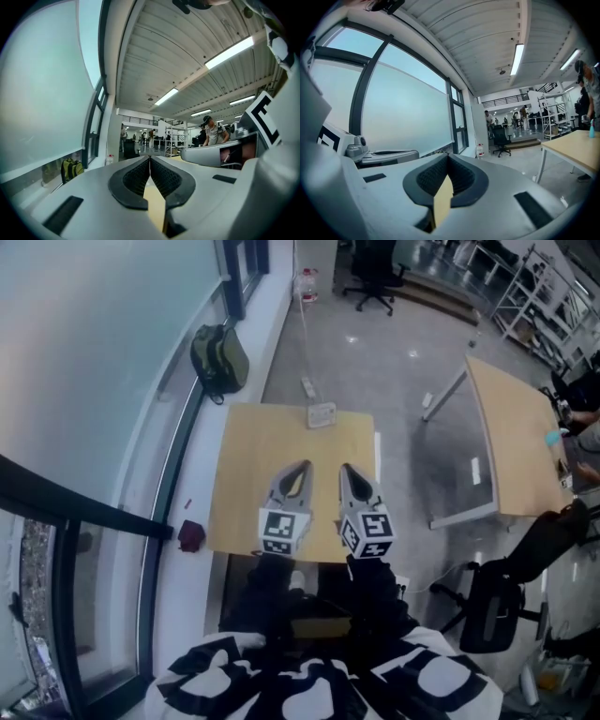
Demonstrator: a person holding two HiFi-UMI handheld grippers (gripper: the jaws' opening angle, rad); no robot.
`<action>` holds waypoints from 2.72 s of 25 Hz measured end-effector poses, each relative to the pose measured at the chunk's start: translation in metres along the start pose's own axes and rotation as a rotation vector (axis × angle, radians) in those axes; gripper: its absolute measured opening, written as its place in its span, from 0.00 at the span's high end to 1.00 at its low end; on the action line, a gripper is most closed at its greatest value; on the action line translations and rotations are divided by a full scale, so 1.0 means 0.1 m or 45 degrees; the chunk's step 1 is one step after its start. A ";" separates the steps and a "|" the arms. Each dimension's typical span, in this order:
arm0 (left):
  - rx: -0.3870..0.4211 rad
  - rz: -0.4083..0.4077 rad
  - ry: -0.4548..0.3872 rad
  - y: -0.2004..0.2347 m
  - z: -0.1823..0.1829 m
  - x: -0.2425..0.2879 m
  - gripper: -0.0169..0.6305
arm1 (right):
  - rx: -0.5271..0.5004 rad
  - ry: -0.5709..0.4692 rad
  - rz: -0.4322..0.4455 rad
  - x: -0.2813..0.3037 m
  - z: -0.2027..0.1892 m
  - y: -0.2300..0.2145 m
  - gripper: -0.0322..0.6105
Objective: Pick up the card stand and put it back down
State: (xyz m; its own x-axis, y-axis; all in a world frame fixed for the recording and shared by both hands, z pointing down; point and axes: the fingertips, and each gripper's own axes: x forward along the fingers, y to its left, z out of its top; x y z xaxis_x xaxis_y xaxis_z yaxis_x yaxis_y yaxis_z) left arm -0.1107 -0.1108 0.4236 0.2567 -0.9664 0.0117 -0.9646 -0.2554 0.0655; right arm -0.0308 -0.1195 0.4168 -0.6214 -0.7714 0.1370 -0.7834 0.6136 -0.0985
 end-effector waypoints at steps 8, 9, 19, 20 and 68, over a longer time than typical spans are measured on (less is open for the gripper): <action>-0.012 0.014 0.147 0.38 -0.50 0.42 0.96 | -0.044 0.133 -0.028 0.52 -0.42 -0.40 0.94; -0.009 0.012 0.165 0.43 -0.56 0.48 0.96 | -0.029 0.148 -0.013 0.58 -0.47 -0.44 0.93; 0.047 -0.051 0.402 0.94 -1.30 1.12 0.94 | -0.007 0.307 0.067 1.21 -0.95 -0.85 0.93; 0.055 -0.058 0.427 0.98 -1.39 1.16 0.94 | -0.002 0.314 0.079 1.25 -0.98 -0.88 0.93; -0.035 -0.789 0.495 0.97 -2.69 3.26 0.60 | 0.126 0.442 0.328 2.15 -1.92 -1.66 0.93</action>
State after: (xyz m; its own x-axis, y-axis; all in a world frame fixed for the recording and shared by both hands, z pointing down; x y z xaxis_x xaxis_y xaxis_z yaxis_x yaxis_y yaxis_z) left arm -0.1041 -0.4429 0.7020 0.7625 -0.5636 0.3177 -0.6349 -0.7463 0.1998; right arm -0.0322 -0.3549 0.6522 -0.7702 -0.4828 0.4168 -0.6110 0.7461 -0.2647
